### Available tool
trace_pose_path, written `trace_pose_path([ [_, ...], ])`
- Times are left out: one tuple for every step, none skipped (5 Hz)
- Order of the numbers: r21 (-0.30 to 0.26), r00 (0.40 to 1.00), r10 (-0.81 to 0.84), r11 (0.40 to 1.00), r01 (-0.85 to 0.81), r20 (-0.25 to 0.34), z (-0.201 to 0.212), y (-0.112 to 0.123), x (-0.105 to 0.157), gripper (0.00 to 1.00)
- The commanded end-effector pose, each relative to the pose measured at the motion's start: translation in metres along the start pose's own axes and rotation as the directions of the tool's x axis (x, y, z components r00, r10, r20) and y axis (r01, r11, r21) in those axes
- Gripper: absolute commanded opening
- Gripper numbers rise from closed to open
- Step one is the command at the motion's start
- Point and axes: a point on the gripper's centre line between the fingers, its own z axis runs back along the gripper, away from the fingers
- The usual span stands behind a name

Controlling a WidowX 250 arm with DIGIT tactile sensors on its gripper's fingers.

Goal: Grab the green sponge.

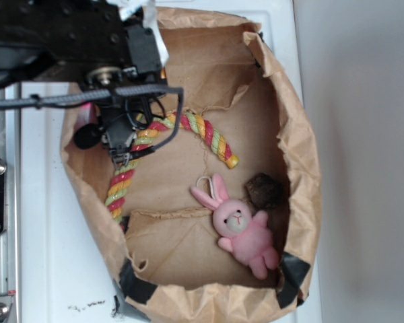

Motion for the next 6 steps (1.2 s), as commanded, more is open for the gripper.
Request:
trace_pose_path([
  [-0.003, 0.987, -0.112, 0.994, 0.113, 0.115, 0.072, -0.027, 0.023, 0.0],
  [-0.009, 0.981, -0.13, 0.991, 0.133, 0.142, 0.088, -0.04, 0.045, 0.0],
  [-0.03, 0.978, -0.15, 0.987, 0.156, 0.143, 0.096, -0.048, 0.051, 0.0],
  [-0.029, 0.978, -0.157, 0.986, 0.163, 0.139, 0.094, -0.048, 0.052, 0.0],
  [-0.04, 0.976, -0.161, 0.985, 0.168, 0.146, 0.084, -0.033, 0.047, 1.0],
  [-0.037, 0.981, -0.115, 0.992, 0.123, 0.157, 0.07, -0.006, 0.04, 1.0],
])
